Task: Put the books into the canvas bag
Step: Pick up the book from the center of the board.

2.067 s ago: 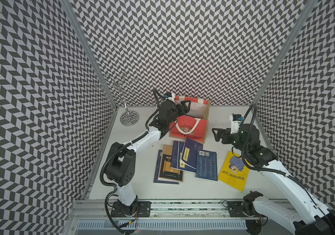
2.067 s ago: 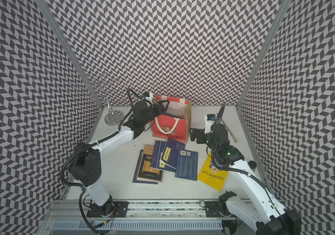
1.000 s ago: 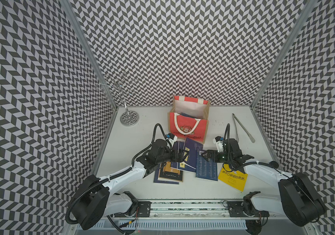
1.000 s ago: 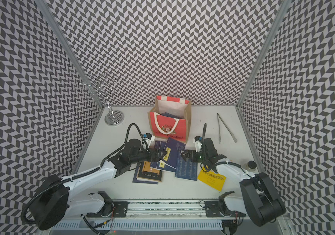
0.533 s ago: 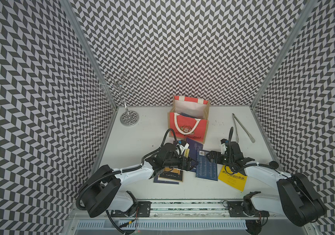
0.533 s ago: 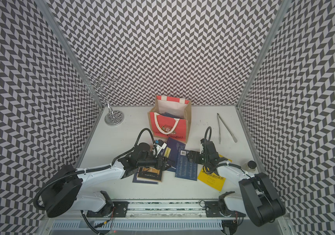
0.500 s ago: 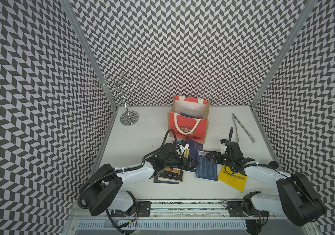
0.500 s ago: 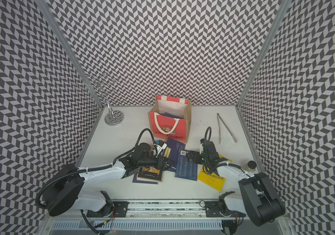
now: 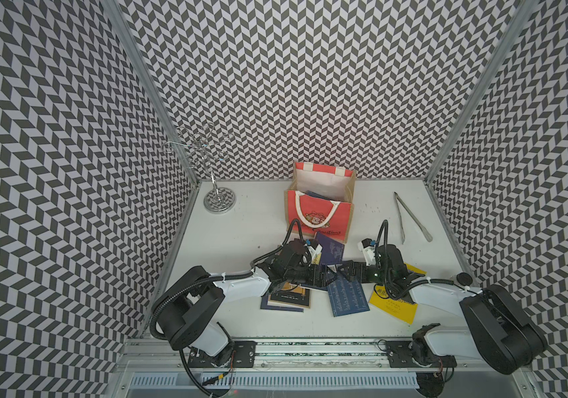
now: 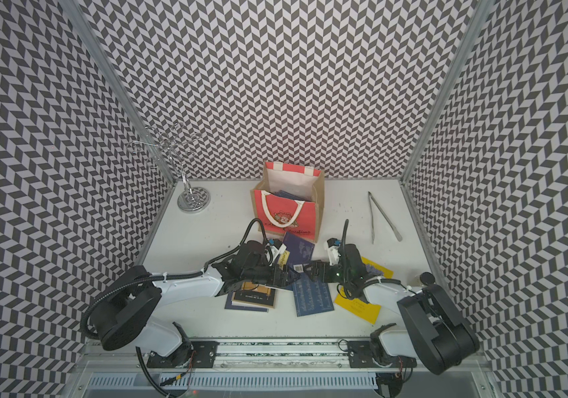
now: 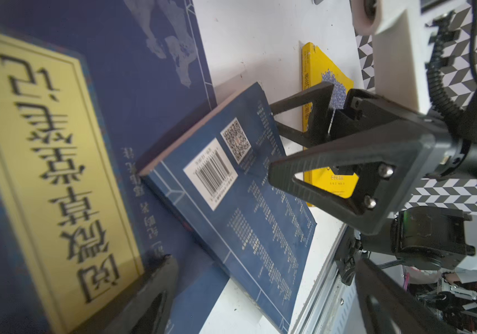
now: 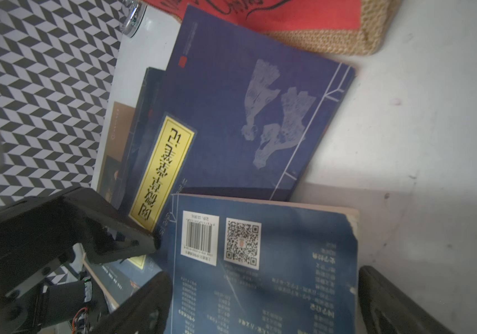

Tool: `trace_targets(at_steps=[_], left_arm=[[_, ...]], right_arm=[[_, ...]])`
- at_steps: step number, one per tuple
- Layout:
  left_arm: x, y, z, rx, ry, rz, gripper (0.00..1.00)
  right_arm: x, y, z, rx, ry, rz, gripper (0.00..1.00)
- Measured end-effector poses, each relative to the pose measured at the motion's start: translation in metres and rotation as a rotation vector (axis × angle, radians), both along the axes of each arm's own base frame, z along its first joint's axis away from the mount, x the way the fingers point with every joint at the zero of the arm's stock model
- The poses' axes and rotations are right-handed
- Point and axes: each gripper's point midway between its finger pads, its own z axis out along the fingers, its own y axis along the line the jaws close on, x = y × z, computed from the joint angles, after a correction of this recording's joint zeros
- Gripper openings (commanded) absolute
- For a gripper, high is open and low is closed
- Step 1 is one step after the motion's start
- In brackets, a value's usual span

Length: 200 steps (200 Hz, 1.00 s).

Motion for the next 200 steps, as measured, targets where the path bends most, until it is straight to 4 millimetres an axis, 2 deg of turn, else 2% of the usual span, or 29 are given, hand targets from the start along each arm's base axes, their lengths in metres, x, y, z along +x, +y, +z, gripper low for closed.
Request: trace_targets(at_steps=[45,90,121,145,163,200], left_arm=[[-0.021,0.013,-0.007,0.009,0.053,-0.003,0.91],[-0.041,0.007,-0.011,0.014,0.075,-0.058,0.89],[-0.057,0.001,-0.029,0.045,0.129,-0.106,0.86],[-0.061,-0.009,-0.034,0.050,0.141,-0.133,0.79],[-0.060,-0.014,-0.039,0.048,0.147,-0.141,0.67],[-0.063,-0.022,-0.045,0.043,0.163,-0.163,0.60]], right_arm=[[-0.005,0.003,0.000,0.019,-0.017,0.012,0.98],[-0.004,0.003,0.000,0.017,-0.016,0.008,0.98],[-0.004,0.003,0.000,0.017,-0.014,0.008,0.99],[-0.004,0.003,0.000,0.016,-0.013,0.008,0.98],[-0.004,0.003,0.000,0.016,-0.013,0.008,0.98],[-0.004,0.003,0.000,0.016,-0.013,0.009,0.98]])
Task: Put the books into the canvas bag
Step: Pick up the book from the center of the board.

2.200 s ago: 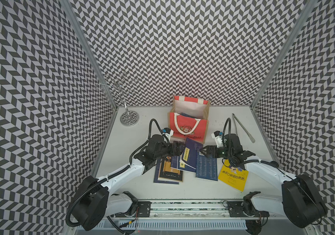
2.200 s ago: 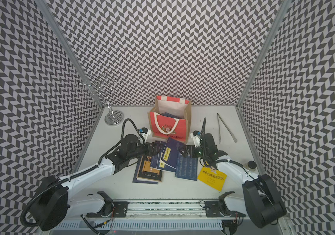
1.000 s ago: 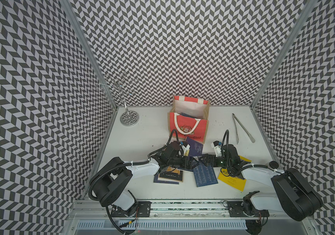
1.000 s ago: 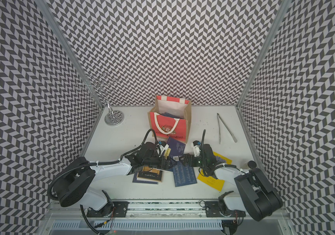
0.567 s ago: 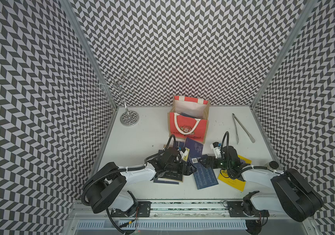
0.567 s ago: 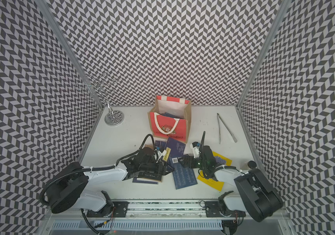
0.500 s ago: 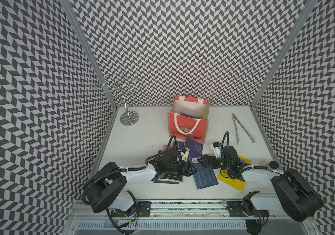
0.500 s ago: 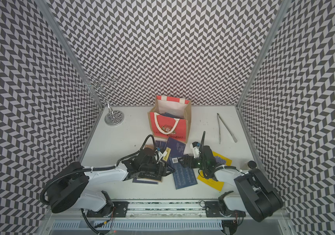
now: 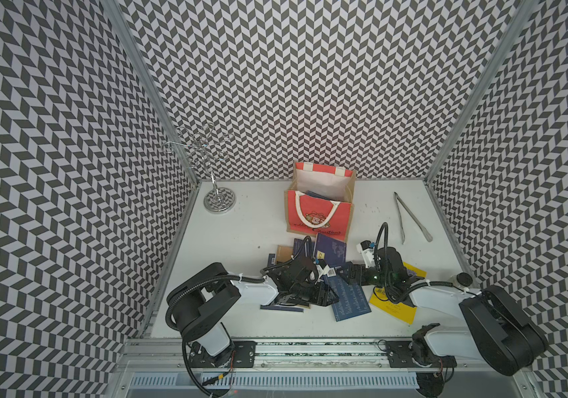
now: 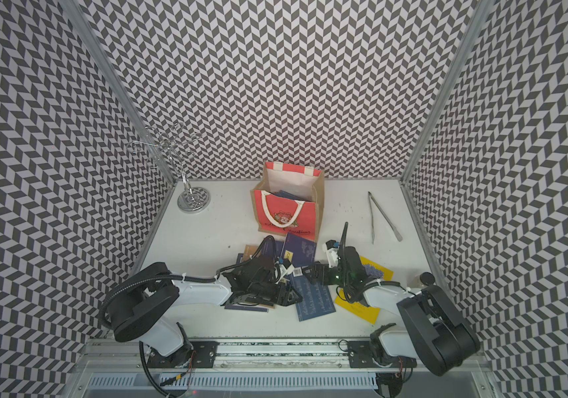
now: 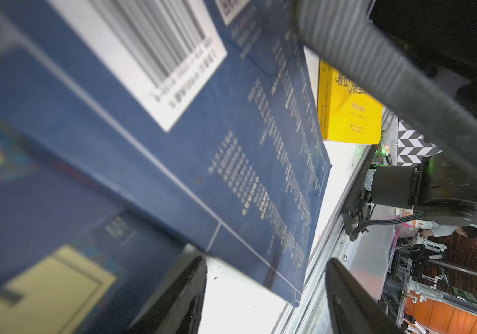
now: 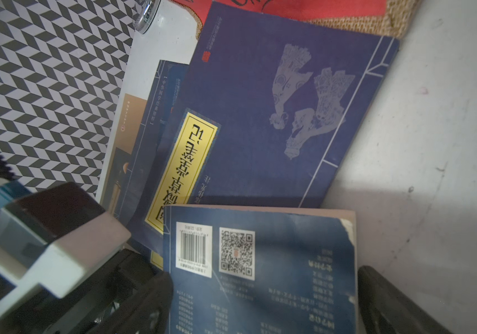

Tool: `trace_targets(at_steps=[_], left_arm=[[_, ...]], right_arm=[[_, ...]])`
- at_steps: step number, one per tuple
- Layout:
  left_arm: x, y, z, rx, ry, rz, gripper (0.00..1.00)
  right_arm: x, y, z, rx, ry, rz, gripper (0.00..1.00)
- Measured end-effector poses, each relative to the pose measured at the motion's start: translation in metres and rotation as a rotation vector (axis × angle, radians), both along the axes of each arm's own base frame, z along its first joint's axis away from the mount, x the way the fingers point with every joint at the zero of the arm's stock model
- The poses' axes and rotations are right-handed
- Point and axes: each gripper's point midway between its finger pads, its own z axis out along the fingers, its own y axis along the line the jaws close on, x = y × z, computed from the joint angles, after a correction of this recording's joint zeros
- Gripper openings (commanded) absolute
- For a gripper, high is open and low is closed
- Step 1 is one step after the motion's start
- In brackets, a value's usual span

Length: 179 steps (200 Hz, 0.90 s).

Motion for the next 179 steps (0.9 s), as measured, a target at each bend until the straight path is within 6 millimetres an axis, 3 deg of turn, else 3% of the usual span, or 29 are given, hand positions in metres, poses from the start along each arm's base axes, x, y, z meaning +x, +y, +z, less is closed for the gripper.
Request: trace_targets(at_steps=[16,58,80,122,145,179], left_arm=[[-0.002,-0.003,-0.002,0.002,0.005,-0.008,0.57],[-0.004,-0.004,-0.009,0.018,0.027,-0.002,0.24],[-0.004,-0.003,-0.010,0.029,0.032,0.009,0.14],[0.002,-0.002,0.011,0.006,-0.008,0.033,0.00],[0.002,0.000,0.023,-0.009,-0.023,0.038,0.00],[0.010,0.011,0.046,-0.038,-0.053,0.050,0.00]], right_arm=[[0.000,0.000,0.000,0.001,0.000,0.001,0.98],[-0.003,0.002,0.000,0.012,0.009,0.010,0.98],[-0.005,0.001,0.001,0.016,0.011,0.011,0.98],[-0.013,0.001,0.001,0.030,0.018,0.022,0.97],[-0.022,0.000,0.004,0.049,0.022,0.034,0.97],[-0.026,0.000,0.032,0.094,-0.060,0.044,0.98]])
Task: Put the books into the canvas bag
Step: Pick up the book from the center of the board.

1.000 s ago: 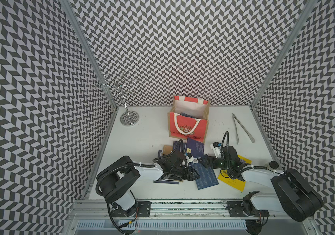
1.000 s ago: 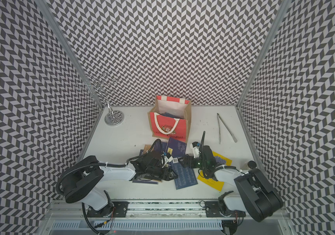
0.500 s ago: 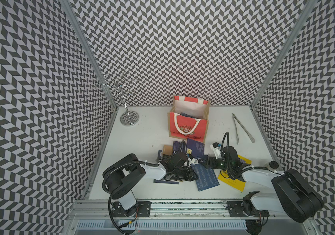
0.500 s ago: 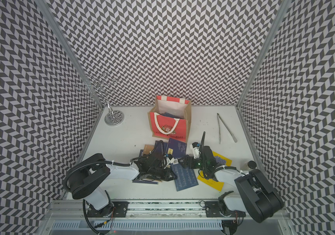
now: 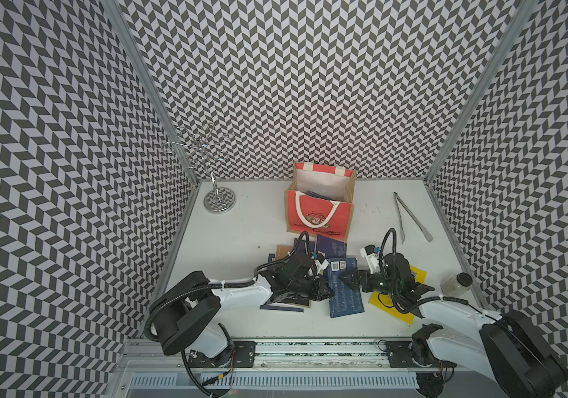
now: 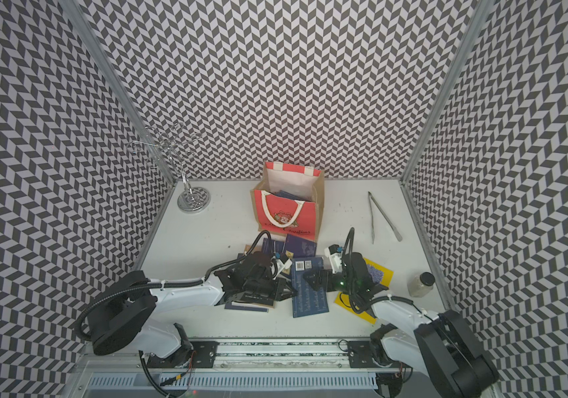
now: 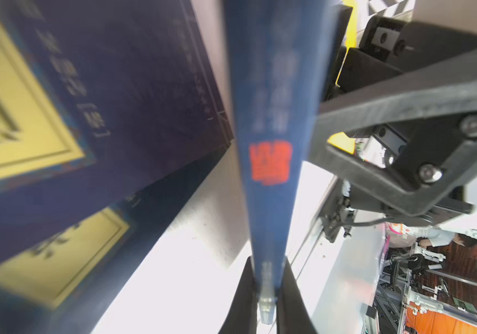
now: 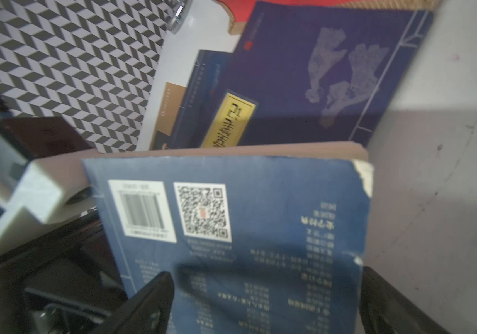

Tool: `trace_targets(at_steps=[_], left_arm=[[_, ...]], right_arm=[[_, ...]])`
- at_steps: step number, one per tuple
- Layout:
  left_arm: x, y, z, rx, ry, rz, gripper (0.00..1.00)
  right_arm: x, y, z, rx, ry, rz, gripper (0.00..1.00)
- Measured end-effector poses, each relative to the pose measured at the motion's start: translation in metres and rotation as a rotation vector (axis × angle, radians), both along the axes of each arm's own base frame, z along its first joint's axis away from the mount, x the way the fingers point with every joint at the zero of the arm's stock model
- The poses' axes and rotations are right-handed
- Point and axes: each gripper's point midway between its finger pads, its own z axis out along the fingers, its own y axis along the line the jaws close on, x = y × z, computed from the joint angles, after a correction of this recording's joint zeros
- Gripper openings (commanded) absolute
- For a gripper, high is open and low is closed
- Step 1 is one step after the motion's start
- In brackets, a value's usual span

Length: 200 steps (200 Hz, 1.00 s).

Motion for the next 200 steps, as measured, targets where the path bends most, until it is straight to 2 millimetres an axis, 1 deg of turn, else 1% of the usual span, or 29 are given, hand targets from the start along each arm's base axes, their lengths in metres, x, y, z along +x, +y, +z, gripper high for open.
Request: trace_targets(at_steps=[16,38,47,61,77,104,119,134,176,185,200], left_arm=[[0.009,0.012,0.014,-0.020,-0.025,0.008,0.00],[0.024,0.038,0.032,-0.021,-0.080,0.019,0.00],[0.029,0.049,0.038,-0.003,-0.111,0.014,0.00],[0.039,0.063,0.052,0.041,-0.158,0.008,0.00],[0.045,0.067,0.073,0.068,-0.219,-0.032,0.00],[0.053,0.067,0.120,0.095,-0.357,-0.111,0.00],[0.053,0.068,0.137,0.111,-0.428,-0.152,0.00],[0.053,0.071,0.142,0.142,-0.476,-0.183,0.00],[0.045,0.078,0.139,0.194,-0.519,-0.264,0.00],[0.044,0.078,0.139,0.193,-0.527,-0.278,0.00],[0.041,0.077,0.140,0.183,-0.537,-0.299,0.00]], right_arm=[[0.000,0.002,0.024,0.047,-0.074,0.004,0.99],[-0.001,0.004,0.058,0.116,-0.187,0.019,0.99],[-0.003,0.004,0.069,0.140,-0.234,0.026,0.99],[-0.007,0.004,0.079,0.157,-0.281,0.036,0.99],[-0.010,0.003,0.088,0.163,-0.333,0.049,0.99],[-0.011,0.002,0.104,0.168,-0.423,0.061,1.00],[-0.011,0.003,0.113,0.169,-0.465,0.071,1.00],[-0.012,0.004,0.121,0.169,-0.504,0.087,1.00],[-0.012,0.007,0.147,0.213,-0.630,0.108,1.00],[-0.010,0.008,0.148,0.216,-0.641,0.108,1.00],[-0.006,0.011,0.145,0.205,-0.634,0.115,1.00]])
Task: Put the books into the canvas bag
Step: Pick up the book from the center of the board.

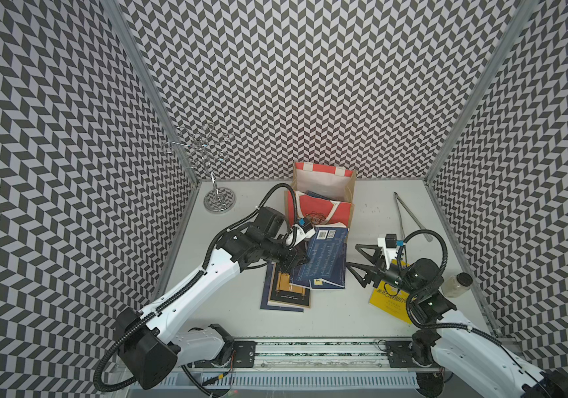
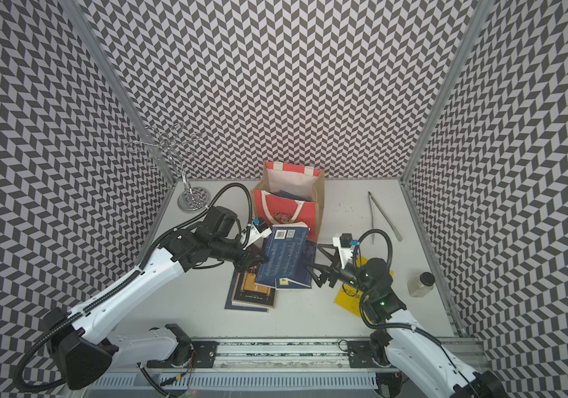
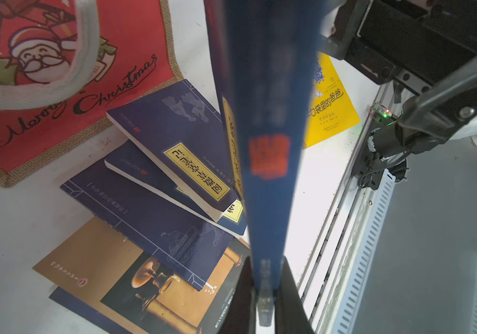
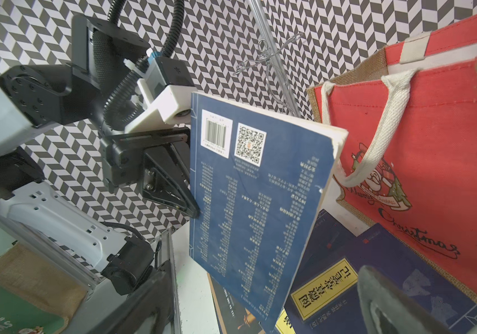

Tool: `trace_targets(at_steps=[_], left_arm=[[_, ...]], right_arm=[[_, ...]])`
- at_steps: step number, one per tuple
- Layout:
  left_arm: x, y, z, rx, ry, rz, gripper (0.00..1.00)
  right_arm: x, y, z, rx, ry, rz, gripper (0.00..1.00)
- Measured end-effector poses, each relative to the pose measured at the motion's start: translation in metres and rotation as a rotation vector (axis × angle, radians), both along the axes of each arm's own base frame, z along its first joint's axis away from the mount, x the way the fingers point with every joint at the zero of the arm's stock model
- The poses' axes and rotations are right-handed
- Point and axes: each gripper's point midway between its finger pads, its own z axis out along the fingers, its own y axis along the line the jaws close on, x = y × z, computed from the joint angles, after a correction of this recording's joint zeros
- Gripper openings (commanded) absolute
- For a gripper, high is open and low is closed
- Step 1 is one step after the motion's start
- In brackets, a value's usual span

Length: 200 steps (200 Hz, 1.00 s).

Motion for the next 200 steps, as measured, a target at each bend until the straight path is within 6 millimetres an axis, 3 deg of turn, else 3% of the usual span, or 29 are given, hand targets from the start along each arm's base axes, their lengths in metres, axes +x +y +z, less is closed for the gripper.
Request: trace_targets(at_steps=[32,82,98,124,151,176,200], left_arm=[[-0.010,-0.003,0.011,-0.048,-0.010,-0.060,0.00],[-0.033,-0.007,0.040,-0.154,-0.060,-0.167,0.00],[-0.035,-0.009,0.041,-0.164,-0.061,-0.186,0.00],[-0.035,-0.011,0.038,-0.165,-0.054,-0.197,0.00],[-0.031,-0.010,0.034,-0.162,-0.054,-0.187,0.00],[-0.026,-0.010,0.032,-0.163,-0.055,-0.176,0.00],[-0.021,-0.012,0.030,-0.165,-0.057,-0.172,0.00]], right_arm=[[0.005,0.008,-0.008,-0.020,0.024,0.041,1.00],[-0.018,0.020,0.015,0.030,-0.090,0.213,0.94],[-0.028,0.023,0.023,0.052,-0.123,0.274,0.85],[-0.039,0.024,0.033,0.072,-0.162,0.329,0.57],[-0.045,0.024,0.036,0.081,-0.168,0.362,0.37],[-0.049,0.025,0.041,0.088,-0.170,0.387,0.27],[-0.049,0.026,0.055,0.099,-0.188,0.403,0.27]])
